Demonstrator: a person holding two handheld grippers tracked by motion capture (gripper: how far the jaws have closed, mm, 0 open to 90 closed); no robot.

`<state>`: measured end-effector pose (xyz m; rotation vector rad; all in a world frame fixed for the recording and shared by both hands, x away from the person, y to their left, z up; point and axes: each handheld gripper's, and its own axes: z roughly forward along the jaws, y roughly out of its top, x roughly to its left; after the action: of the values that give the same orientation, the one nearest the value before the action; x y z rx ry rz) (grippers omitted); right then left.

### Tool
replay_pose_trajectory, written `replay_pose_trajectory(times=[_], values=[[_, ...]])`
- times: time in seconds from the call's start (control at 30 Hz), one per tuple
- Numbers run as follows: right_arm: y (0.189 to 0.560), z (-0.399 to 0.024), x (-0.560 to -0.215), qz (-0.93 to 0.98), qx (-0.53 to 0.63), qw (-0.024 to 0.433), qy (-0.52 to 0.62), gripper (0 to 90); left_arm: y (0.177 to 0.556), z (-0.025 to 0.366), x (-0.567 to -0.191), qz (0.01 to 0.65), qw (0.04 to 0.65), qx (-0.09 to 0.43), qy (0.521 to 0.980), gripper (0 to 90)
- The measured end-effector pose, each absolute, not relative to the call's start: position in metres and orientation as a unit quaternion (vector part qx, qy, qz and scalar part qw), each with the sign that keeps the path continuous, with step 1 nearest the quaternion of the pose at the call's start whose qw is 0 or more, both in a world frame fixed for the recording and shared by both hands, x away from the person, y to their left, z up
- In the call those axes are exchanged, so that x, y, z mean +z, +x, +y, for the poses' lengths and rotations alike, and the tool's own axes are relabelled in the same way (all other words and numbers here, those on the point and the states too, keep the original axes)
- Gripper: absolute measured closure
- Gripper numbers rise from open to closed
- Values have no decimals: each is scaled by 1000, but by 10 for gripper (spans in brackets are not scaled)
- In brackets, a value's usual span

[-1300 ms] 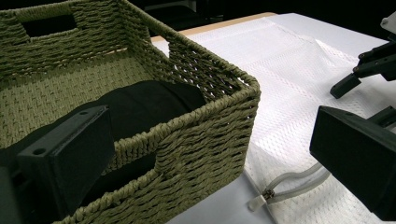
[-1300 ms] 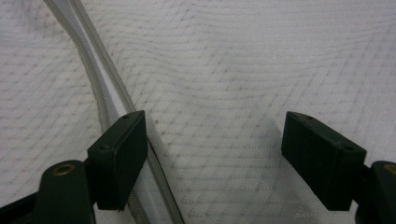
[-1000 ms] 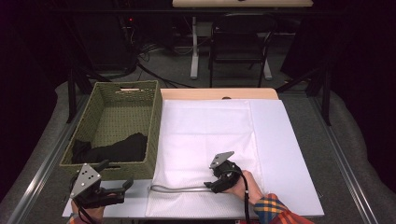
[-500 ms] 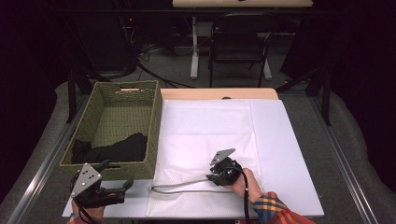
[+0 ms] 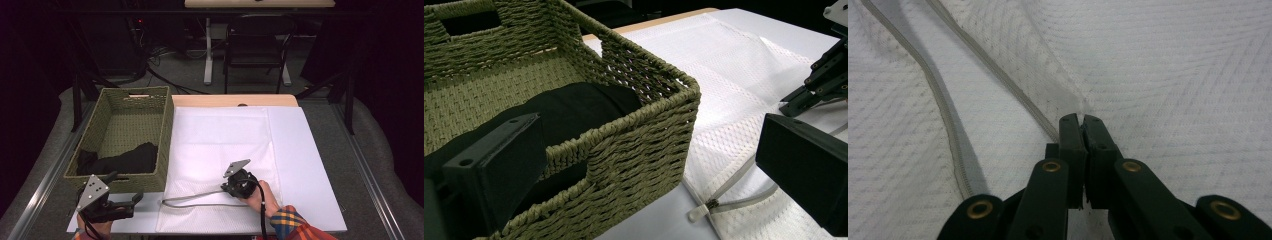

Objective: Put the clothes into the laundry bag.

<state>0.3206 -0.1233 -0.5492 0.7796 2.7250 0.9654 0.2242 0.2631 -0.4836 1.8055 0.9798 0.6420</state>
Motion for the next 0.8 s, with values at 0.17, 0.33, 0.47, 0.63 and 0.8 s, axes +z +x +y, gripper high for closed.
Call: replay_pose_trajectory(times=[0.17, 0.33, 0.47, 0.63, 0.8], values=[[320, -123, -548, 908, 320, 77, 258, 884, 224, 263, -483, 400, 475, 262, 739, 0], [319, -123, -544, 907, 322, 79, 260, 884, 224, 263, -483, 400, 475, 262, 739, 0], [319, -124, -541, 905, 327, 81, 261, 885, 224, 263, -483, 400, 475, 262, 739, 0], [318, -125, -538, 902, 333, 82, 262, 887, 224, 263, -483, 401, 474, 262, 739, 0], [317, -126, -532, 899, 339, 87, 263, 889, 224, 263, -483, 401, 474, 262, 739, 0]])
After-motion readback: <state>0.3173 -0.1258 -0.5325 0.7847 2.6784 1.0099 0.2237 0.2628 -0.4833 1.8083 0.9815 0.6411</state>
